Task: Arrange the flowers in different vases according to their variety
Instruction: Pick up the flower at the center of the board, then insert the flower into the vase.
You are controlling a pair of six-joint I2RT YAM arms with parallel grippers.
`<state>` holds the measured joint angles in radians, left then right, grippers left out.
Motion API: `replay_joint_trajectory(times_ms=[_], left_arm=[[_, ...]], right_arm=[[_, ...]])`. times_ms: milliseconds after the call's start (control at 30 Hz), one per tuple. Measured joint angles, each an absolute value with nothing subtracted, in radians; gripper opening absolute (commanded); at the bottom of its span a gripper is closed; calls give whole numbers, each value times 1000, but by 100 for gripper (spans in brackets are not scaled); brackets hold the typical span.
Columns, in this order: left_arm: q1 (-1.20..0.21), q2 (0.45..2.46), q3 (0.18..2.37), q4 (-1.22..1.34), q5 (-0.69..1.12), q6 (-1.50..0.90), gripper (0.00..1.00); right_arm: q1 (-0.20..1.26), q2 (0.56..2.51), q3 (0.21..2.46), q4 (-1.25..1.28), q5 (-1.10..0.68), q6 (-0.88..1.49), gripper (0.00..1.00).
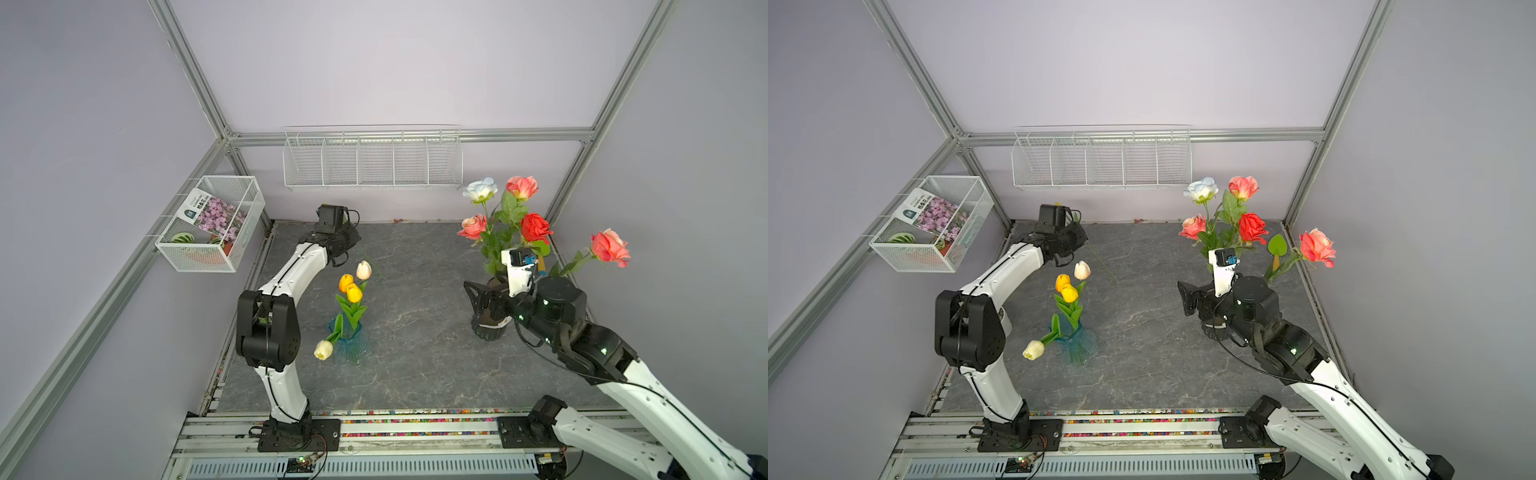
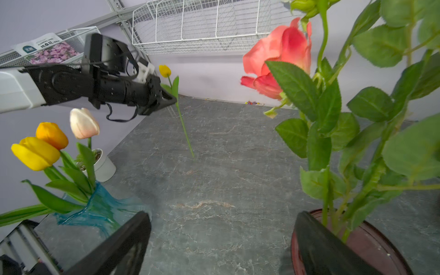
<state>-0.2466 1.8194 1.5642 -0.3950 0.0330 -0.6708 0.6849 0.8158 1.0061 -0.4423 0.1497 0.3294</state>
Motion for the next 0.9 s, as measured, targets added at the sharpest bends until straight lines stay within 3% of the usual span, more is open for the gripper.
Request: replay_joint_trajectory(times_ms=[300, 500, 900], left_arm=[[-177, 1576, 1542, -336, -16, -577, 0], [-181, 1251, 1361, -257, -37, -508, 0], [-182, 868, 1215, -414, -148, -391, 0]], right_arm=[[685, 850, 1005, -448, 68, 371, 99], [685, 864, 995, -448, 43, 382, 99], [685, 884, 970, -445, 5, 403, 99]])
